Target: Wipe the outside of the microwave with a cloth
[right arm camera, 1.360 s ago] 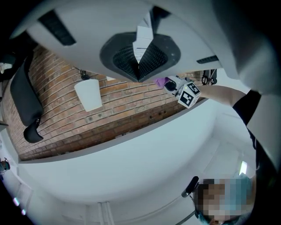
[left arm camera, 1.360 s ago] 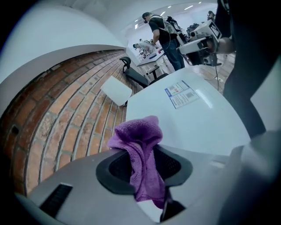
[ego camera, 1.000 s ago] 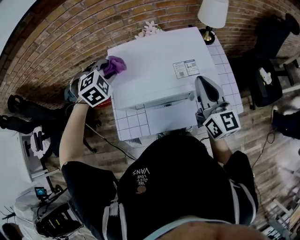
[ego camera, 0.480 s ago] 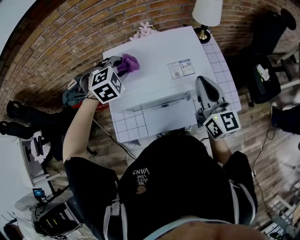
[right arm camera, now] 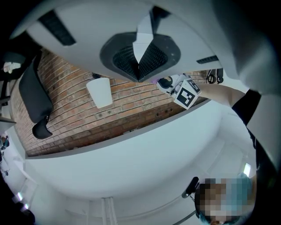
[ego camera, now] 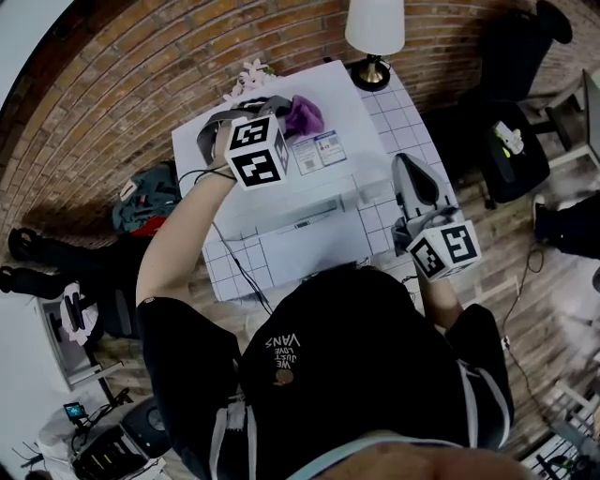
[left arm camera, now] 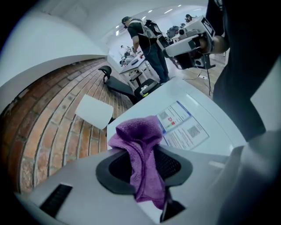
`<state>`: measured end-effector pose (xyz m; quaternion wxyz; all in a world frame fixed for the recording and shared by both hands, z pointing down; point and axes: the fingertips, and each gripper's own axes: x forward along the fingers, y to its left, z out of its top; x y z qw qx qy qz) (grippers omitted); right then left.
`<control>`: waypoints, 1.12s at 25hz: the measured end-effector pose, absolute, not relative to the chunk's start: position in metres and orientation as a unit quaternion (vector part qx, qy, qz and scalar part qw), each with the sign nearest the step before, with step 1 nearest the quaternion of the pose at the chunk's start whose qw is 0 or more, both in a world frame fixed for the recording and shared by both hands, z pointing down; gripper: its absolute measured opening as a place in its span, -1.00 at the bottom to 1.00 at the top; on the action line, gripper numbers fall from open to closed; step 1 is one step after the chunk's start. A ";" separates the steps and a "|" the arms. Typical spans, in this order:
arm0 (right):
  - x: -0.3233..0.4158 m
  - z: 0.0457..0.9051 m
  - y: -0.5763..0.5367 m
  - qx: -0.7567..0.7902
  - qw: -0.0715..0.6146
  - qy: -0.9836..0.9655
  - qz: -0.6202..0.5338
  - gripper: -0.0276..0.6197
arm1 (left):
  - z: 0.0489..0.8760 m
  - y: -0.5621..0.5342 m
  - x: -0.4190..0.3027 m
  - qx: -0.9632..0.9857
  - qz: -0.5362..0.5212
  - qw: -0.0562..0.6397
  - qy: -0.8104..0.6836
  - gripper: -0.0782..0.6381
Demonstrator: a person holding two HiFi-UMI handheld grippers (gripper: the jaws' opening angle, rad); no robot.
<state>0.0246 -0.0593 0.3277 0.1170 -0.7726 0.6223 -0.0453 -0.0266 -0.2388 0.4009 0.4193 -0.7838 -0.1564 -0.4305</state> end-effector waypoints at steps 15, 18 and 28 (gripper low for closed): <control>0.057 0.329 -0.034 -0.786 0.112 0.606 -0.050 -0.92 | 0.394 -0.187 0.048 -0.794 -0.390 0.426 -0.191 -0.41; 0.043 0.327 -0.041 -0.779 0.109 0.616 -0.050 -0.92 | 0.384 -0.193 0.024 -0.801 -0.386 0.420 -0.181 -0.41; -0.035 0.322 -0.088 -0.744 0.106 0.658 -0.050 -0.92 | 0.379 -0.258 -0.144 -0.807 -0.431 0.388 -0.110 -0.41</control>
